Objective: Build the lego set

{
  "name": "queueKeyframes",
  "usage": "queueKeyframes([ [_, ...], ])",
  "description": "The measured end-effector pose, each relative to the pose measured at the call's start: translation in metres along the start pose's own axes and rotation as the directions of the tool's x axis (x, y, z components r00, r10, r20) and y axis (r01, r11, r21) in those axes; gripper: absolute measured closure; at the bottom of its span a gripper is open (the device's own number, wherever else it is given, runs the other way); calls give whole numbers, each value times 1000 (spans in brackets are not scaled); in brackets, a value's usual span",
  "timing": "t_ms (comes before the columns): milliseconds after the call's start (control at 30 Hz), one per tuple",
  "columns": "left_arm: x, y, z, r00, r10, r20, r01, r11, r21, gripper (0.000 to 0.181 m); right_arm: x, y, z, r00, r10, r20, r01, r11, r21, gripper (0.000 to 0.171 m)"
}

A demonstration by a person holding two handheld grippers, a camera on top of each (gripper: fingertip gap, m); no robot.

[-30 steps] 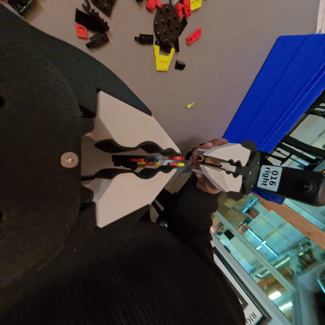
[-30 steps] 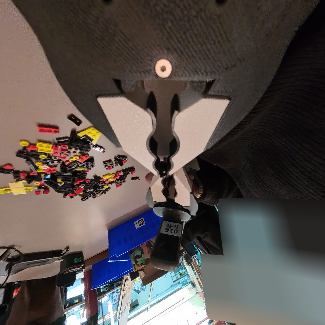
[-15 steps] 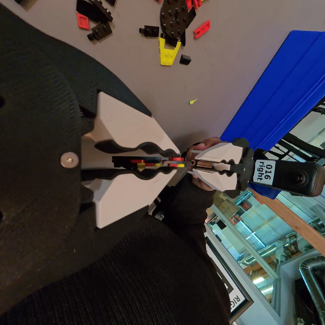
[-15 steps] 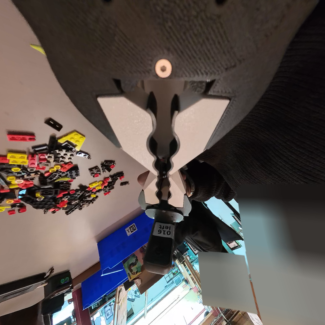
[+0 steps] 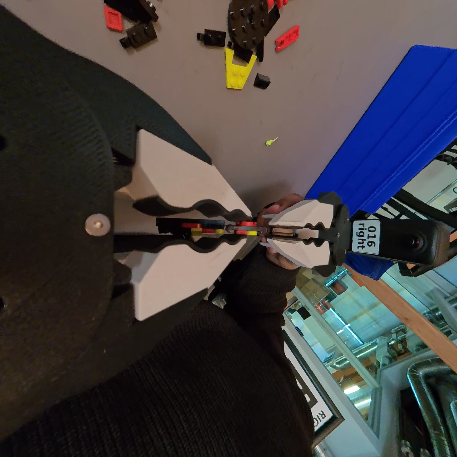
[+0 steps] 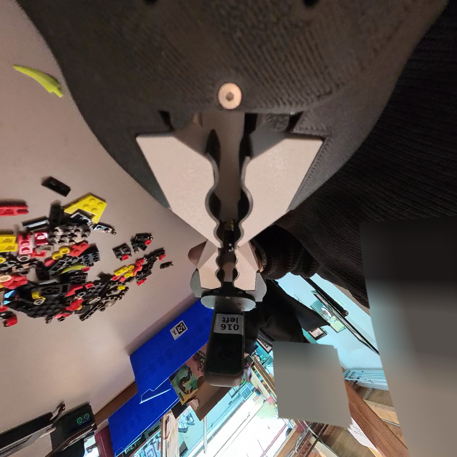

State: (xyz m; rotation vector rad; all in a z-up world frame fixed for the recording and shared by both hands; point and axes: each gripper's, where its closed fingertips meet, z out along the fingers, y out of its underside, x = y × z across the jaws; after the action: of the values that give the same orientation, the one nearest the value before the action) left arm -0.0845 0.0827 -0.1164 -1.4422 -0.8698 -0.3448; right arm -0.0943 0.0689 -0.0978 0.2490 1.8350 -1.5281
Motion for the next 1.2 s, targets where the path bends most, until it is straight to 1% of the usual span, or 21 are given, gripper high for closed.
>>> queueKeyframes([
  [300, -1, -6, 0, 998, -58, -5, 58, 997, 51, 175, 3, -5, 1, 996, 92, -4, -92, 995, 47, 165],
  [433, -3, -4, 1, 997, -75, 1, 75, 996, 49, 175, 6, -3, 2, 991, 136, -1, -136, 989, 50, 165],
  [700, -5, -4, 3, 993, -121, -10, 122, 991, 63, 176, 8, -1, 2, 987, 161, -17, -160, 986, 49, 164],
  [900, -5, -5, 3, 988, -153, -25, 155, 985, 74, 176, 8, -1, 3, 988, 148, -37, -146, 988, 54, 165],
  [1200, -5, -5, 3, 988, -154, -25, 155, 984, 83, 176, 8, -1, 4, 988, 150, -40, -147, 987, 65, 164],
])
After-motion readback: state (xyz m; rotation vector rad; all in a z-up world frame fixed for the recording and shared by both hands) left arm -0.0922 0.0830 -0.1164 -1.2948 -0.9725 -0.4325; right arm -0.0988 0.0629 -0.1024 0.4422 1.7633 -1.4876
